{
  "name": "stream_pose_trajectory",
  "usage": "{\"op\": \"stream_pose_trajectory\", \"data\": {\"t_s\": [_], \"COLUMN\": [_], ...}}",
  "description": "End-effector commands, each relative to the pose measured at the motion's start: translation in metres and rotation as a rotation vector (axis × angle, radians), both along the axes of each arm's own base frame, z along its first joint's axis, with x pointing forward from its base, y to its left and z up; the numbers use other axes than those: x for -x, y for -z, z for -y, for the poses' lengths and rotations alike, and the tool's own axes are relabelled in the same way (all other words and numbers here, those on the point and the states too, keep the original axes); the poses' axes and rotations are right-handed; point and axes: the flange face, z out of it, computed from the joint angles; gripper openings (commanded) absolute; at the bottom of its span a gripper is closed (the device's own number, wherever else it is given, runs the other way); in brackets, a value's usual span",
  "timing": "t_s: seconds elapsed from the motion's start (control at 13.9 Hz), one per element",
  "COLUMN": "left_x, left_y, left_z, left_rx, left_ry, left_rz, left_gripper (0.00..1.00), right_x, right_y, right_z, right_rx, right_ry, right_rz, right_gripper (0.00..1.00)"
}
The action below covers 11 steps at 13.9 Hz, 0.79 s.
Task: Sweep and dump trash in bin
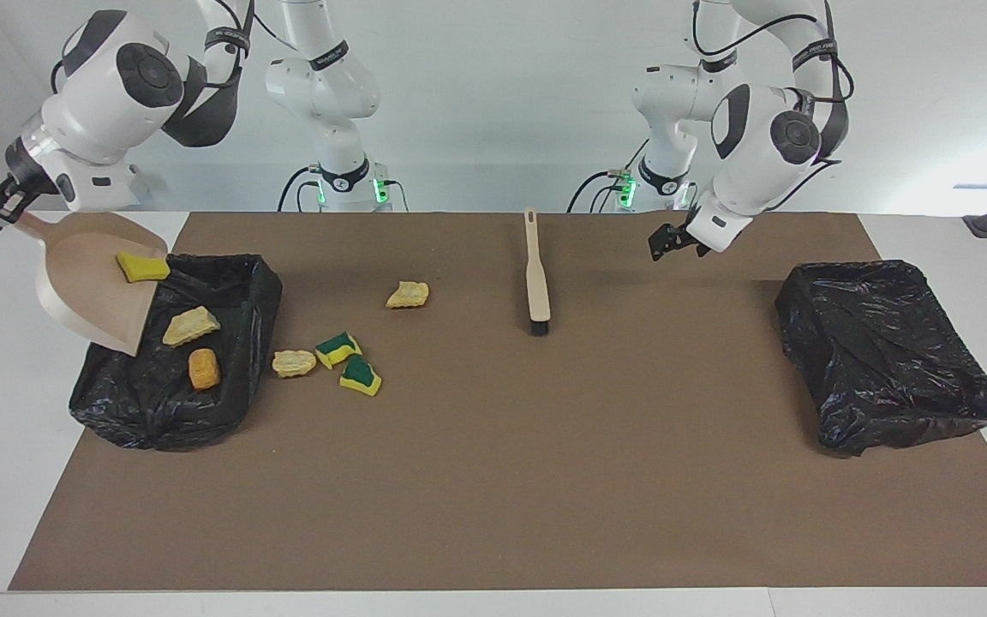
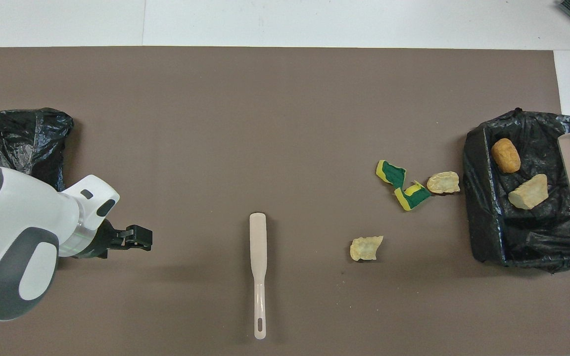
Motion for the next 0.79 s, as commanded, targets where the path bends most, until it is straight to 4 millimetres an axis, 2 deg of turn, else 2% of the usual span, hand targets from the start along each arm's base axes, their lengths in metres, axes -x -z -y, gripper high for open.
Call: {"op": "stream_pose_trajectory", "data": {"t_s": [0.0, 0.22, 0.36, 0.58, 0.72], "left_x": [-0.001, -0.012, -0.026, -0.041, -0.046], "left_y": [-0.005, -0.018, -0.04, -0.079, -0.096], "left_z": [-0.037, -0.076, -0.095, -0.106, -0.109], "left_rx": [0.01, -0.013, -0.005, -0.003, -0.041], "left_ry": [0.027, 0.096, 0.119, 0.17, 0.185], "left_rz": [0.012, 0.059, 0.117, 0.202, 0.234], "left_gripper": [1.0, 1.0, 1.0, 1.0, 1.0], "right_x": [0.003, 0.001, 0.0, -0.001, 0.001], "right_y": [-0.003, 0.002, 0.002, -0.016, -0.014], "right_z": [-0.002, -0.008, -0.012, -0.031, -0.028], "right_rx": [0.004, -0.022, -0.028, 0.076, 0.086], "right_ry": [-0.046, -0.064, -0.076, -0.135, -0.135], "right_rz": [-0.004, 0.001, -0.007, -0.05, -0.042], "right_gripper": [0.0, 0.0, 0.0, 0.0, 0.0]}}
